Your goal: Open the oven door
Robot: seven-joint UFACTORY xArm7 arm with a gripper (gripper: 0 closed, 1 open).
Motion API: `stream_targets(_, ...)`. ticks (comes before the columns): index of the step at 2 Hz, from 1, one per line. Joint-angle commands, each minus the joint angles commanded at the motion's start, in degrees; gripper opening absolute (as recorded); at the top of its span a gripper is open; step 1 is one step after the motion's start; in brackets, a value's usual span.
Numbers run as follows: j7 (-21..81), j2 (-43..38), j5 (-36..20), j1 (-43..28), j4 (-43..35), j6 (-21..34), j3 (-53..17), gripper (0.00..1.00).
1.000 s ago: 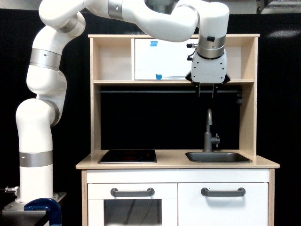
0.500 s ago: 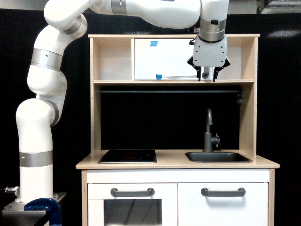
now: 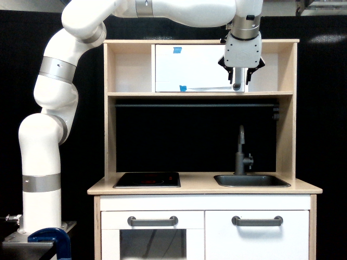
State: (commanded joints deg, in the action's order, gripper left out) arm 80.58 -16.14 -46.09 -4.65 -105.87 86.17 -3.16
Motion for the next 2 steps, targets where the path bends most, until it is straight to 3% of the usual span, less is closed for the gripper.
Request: stream_targets(2,-10.8,-7.1,3.3,-3.1,-13.6,-1.5,6.1,1.0)
